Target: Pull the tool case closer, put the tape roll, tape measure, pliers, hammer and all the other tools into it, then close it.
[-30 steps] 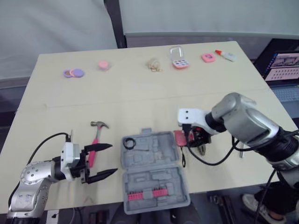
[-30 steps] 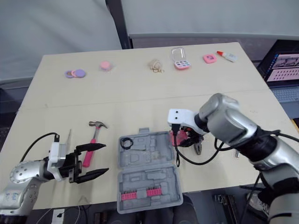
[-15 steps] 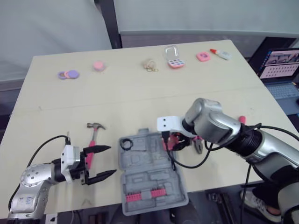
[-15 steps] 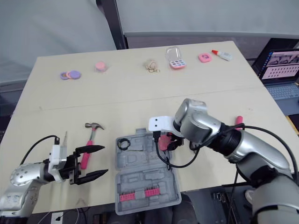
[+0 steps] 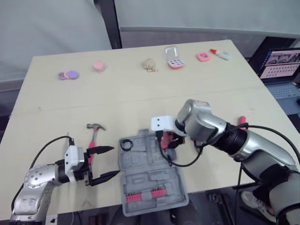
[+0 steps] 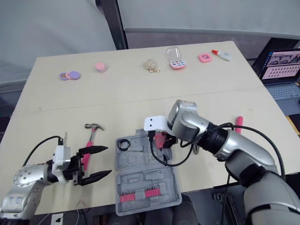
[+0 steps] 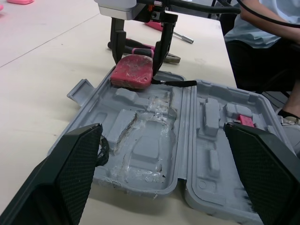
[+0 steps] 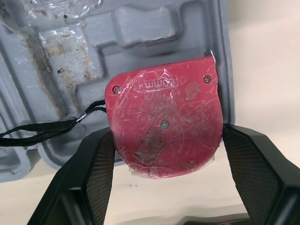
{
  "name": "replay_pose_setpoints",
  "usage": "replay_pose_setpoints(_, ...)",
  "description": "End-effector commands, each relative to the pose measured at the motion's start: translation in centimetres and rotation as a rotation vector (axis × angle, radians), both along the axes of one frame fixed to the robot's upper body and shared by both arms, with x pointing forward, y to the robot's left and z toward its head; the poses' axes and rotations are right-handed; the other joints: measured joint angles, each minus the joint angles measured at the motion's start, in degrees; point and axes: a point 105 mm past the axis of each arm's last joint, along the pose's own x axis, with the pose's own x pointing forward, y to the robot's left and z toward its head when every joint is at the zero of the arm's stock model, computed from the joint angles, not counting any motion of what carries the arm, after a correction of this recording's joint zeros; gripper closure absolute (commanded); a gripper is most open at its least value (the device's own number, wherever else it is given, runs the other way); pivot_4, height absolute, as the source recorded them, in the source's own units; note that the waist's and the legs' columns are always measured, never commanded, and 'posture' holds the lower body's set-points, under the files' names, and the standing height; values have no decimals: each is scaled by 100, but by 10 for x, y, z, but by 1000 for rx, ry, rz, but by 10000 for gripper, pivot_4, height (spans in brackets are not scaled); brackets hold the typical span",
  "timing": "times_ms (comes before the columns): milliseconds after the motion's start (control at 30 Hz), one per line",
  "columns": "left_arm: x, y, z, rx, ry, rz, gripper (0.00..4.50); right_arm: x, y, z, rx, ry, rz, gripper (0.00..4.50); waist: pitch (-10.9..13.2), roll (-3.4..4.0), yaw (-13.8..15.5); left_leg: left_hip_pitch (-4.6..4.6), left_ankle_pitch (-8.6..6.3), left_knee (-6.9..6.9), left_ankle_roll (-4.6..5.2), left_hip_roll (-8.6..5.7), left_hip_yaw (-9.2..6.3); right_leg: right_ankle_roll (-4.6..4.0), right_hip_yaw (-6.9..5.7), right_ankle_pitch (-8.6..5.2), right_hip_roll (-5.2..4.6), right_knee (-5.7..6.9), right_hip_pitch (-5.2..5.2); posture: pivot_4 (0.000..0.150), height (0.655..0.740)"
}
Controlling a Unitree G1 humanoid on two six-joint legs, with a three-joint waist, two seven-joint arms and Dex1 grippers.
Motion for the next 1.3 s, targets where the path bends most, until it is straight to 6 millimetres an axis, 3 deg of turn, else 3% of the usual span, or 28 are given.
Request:
replay_pose_setpoints(33,-2,-7,5,-7,-19,-9,0,5,6,9,-2,-44,26,14505,0,0,-2,0,0,0,0,0,0,0,0,0,0,0,0,1500,7400)
replay_pose_setpoints(1167,-9,-6,-7,-18,-4,3,0,5,17,20,8,-43,50,14505,0,0,-24,0,-1,-1,-1,0,0,-1,0,0,0,1,-2,1500,7400)
replay_pose_setpoints(1233,-9,-6,-8,-18,-3,3,0,5,17,20,6,-42,54,4087,0,0,-25,0,-1,-1,-1,0,0,-1,0,0,0,2,-2,1500,7400)
replay_pose_setpoints(1267,-9,-6,-9,-18,-3,4,0,4,17,19,4,-40,58,775,0,0,-25,0,-1,-1,-1,0,0,-1,0,0,0,2,-3,1500,7400)
replay_pose_setpoints(1300,-9,-6,-9,-18,-3,4,0,4,17,19,2,-38,61,271,0,0,-26,0,-1,-1,-1,0,0,-1,0,0,0,2,-2,1500,7400)
